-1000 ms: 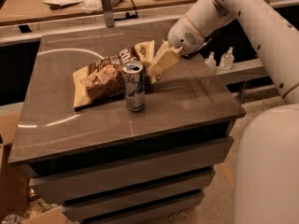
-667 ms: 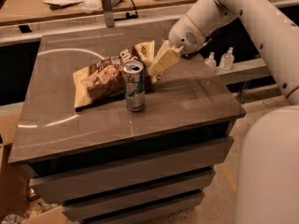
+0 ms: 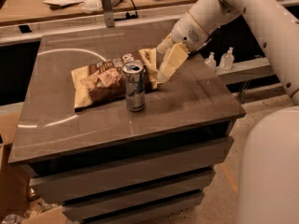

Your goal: Move brown chip bag near redbull can

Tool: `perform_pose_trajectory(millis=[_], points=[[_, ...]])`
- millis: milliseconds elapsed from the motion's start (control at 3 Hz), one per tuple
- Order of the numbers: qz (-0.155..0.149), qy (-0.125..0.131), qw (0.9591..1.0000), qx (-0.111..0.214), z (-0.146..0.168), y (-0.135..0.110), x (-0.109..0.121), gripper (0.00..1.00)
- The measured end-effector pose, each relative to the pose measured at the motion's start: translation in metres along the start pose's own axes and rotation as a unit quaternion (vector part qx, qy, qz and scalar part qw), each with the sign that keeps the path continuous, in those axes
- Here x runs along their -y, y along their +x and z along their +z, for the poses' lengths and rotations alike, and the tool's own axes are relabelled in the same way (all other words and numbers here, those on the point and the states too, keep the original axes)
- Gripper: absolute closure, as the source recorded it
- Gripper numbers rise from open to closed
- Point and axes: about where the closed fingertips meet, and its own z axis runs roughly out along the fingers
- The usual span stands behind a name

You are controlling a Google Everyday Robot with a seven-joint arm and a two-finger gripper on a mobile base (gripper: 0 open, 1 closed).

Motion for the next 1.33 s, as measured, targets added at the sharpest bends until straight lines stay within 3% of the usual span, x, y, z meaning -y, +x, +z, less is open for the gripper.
perform_pose_trajectory(millis=[333, 667, 1000, 1333], points=[[-0.001, 0.032, 0.9995, 0.007, -0.017, 0.001, 0.006, 0.00], [-0.032, 0.103, 0.9931, 0.047, -0.064, -0.004, 0.013, 0.00], [-0.055, 0.183, 0.9793, 0.067, -0.109, -0.006, 0.027, 0.00], [-0.055, 0.183, 0.9794, 0.067, -0.109, -0.006, 0.027, 0.00]])
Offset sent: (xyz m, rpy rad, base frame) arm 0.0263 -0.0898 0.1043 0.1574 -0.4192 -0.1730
